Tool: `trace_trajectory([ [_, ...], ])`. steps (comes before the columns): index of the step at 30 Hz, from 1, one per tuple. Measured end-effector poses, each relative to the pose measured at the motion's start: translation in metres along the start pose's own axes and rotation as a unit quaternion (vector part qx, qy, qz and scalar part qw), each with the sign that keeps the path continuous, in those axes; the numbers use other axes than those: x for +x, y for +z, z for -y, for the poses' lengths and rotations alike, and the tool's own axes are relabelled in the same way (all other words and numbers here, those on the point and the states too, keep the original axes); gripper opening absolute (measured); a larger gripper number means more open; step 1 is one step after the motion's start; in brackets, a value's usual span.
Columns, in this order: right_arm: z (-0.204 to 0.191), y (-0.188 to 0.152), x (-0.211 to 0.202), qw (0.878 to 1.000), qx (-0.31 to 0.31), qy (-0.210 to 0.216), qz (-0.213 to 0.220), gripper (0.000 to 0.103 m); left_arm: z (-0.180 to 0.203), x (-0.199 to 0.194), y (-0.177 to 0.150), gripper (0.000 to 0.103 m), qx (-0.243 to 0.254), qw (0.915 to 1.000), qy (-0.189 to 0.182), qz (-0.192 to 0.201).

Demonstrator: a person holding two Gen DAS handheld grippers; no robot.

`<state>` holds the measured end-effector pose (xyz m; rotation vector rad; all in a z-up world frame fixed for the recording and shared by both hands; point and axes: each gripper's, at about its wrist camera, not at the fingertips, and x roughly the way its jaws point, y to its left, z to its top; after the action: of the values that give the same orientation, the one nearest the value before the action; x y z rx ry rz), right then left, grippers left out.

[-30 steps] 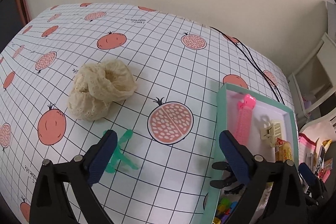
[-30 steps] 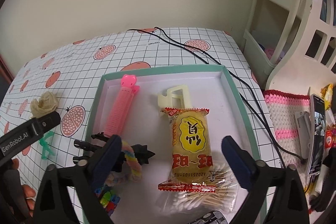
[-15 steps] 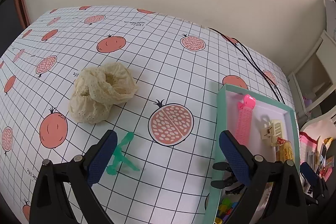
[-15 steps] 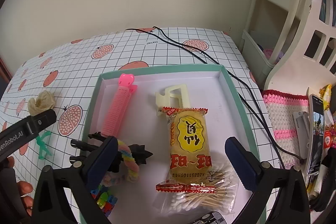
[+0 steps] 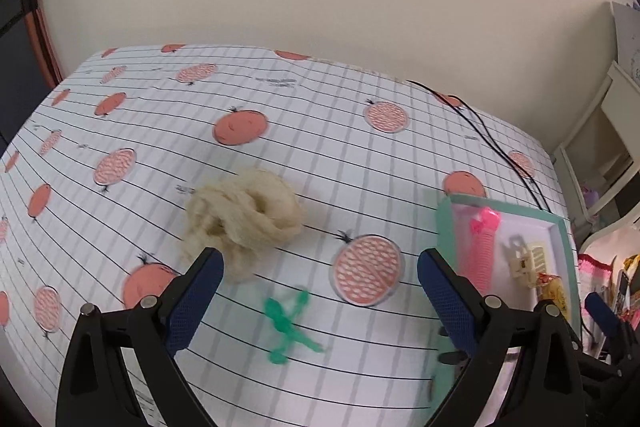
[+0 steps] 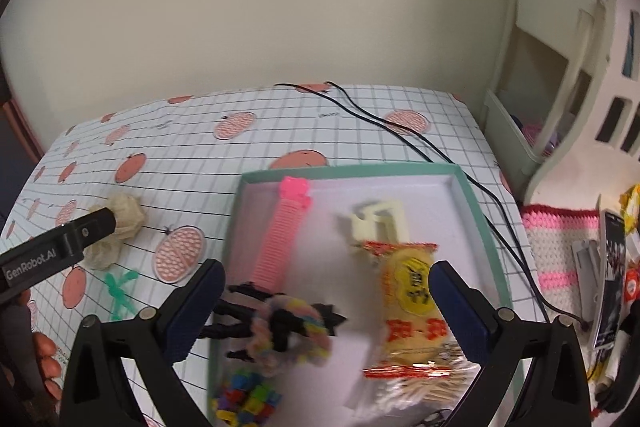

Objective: Organize objects
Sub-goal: 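Withdraw both grippers from the tray toward the scrunchie and green figure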

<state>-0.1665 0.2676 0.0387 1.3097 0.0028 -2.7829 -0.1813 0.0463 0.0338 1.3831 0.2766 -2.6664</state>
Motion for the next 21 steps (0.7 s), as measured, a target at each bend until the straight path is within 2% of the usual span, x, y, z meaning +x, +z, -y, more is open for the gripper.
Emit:
trace_trajectory([
  [10,-0.038,0.0,0.005,0.999,-0.036,0.01,-0.004,0.103,-0.042,0.01,0.009,0.098,-0.043,0.9986,0.0,-0.03],
  [14,-0.059,0.001,0.007,0.999,-0.046,0.028,-0.007,0.103,-0.072,0.014,0.017,0.098,-0.086,0.995,-0.005,-0.05],
  [17,-0.082,0.0,0.009,0.996,-0.062,0.055,-0.014,0.103,-0.095,0.014,0.022,0.098,-0.107,0.993,0.012,-0.047],
  [21,-0.117,-0.007,0.02,0.992,-0.088,0.083,-0.036,0.103,-0.115,0.019,0.023,0.098,-0.103,0.9924,0.047,-0.05],
])
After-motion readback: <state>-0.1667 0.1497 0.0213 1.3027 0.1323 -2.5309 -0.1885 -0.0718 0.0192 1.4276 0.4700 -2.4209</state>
